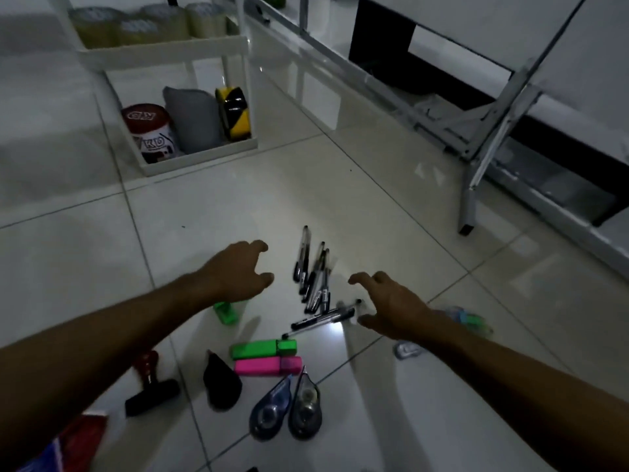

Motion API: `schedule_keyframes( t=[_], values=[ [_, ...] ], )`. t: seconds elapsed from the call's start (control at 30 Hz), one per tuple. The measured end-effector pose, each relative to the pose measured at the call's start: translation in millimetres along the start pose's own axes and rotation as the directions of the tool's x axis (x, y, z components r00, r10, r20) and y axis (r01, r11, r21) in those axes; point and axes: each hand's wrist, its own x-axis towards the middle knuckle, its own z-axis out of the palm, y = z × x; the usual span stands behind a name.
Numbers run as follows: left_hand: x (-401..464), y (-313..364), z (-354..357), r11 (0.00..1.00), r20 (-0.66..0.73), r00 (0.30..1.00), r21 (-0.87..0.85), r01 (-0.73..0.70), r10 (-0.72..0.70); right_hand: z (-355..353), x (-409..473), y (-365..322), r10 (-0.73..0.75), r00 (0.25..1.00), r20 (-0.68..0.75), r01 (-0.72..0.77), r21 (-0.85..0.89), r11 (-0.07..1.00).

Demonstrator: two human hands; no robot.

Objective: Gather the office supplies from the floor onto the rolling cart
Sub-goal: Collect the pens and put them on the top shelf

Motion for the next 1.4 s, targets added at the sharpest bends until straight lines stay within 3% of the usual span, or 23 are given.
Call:
schedule_keyframes(
  t=[0.23,0.37,0.53,0.73,0.8,0.87,0.93,1.03,1.2,1.4],
  values=[
    [69,19,57,0.99,0.064,0.995,-0.117,0.08,-0.073,44,28,1,-0.063,0.998,-0.022,0.065,0.123,0.99],
    [91,14,73,0.98,-0.014,0.997,-0.187,0.072,-0.075,41,50,-1,-0.048,0.996,-0.074,0.058,0.128,0.99],
    [101,13,79,0.982,-0.098,0.995,-0.186,0.015,-0.033,26,75,5,-0.094,0.986,-0.135,0.102,0.047,0.994],
    [105,17,77,0.972,-0.041,0.997,-0.225,-0.071,0.063,13,100,7,-0.098,0.972,-0.213,0.077,-0.106,0.991],
    [103,19,73,0.967,-0.037,0.996,-0.241,-0.085,0.078,6,109,3,-0.158,0.963,-0.217,0.129,-0.142,0.981],
    [99,19,67,0.946,-0.009,0.997,-0.316,-0.07,0.07,1,119,1,-0.252,0.958,-0.139,0.225,-0.186,0.956],
    [95,16,61,0.909,0.02,0.999,-0.417,-0.014,0.025,-1,128,1,-0.307,0.951,0.033,0.307,-0.187,0.933],
    [91,3,53,0.857,-0.013,0.992,-0.505,0.104,-0.128,2,136,-1,-0.335,0.916,0.222,0.377,-0.184,0.908],
    [82,-21,45,0.845,-0.054,0.976,-0.513,0.153,-0.21,5,143,-6,-0.443,0.874,0.198,0.481,-0.223,0.848],
    [74,-39,42,0.843,-0.078,0.967,-0.51,0.17,-0.242,0,148,-14,-0.438,0.87,0.226,0.488,-0.274,0.829]
  ],
)
